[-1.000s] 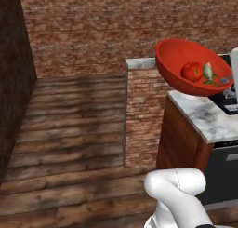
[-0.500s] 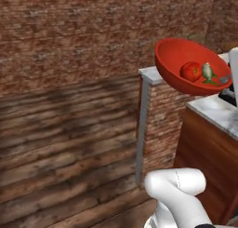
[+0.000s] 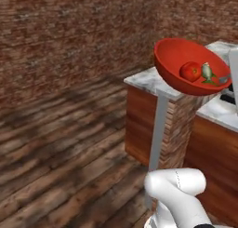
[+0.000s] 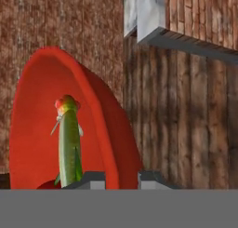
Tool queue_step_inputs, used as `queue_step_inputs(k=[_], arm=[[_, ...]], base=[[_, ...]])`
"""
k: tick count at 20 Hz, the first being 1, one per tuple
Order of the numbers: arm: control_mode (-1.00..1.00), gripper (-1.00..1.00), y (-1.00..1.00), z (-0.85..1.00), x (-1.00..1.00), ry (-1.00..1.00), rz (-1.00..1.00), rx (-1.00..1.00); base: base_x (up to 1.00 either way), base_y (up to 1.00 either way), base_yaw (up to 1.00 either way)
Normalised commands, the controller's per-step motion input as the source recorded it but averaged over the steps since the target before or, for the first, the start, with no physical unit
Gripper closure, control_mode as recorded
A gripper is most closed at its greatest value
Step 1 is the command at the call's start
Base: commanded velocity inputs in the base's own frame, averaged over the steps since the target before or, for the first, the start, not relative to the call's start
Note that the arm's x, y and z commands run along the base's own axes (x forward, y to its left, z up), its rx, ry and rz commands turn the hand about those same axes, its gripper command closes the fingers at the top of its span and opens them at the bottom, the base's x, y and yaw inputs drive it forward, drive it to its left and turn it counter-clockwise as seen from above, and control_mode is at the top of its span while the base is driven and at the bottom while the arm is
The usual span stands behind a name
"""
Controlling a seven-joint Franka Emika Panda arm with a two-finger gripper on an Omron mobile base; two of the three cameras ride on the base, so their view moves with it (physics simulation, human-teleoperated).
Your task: The microwave is finished heating the fish and tomato. Take the bowl containing the food and place it on the dining counter.
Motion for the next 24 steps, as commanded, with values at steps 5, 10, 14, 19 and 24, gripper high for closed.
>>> queue_step_inputs(k=[5, 10, 14, 19, 24], arm=[[1.0, 1.0, 0.0, 0.0, 0.0, 0.0, 0.0, 0.0], [1.0, 1.0, 0.0, 0.0, 0.0, 0.0, 0.0, 0.0], [1.0, 1.0, 0.0, 0.0, 0.0, 0.0, 0.0, 0.0], [1.0, 1.0, 0.0, 0.0, 0.0, 0.0, 0.0, 0.0], [1.0, 1.0, 0.0, 0.0, 0.0, 0.0, 0.0, 0.0]], base=[[1.0, 0.91, -0.63], [0.95, 0.86, -0.67], [0.73, 0.79, -0.71], [0.39, 0.84, -0.7], [0.64, 0.83, -0.68]])
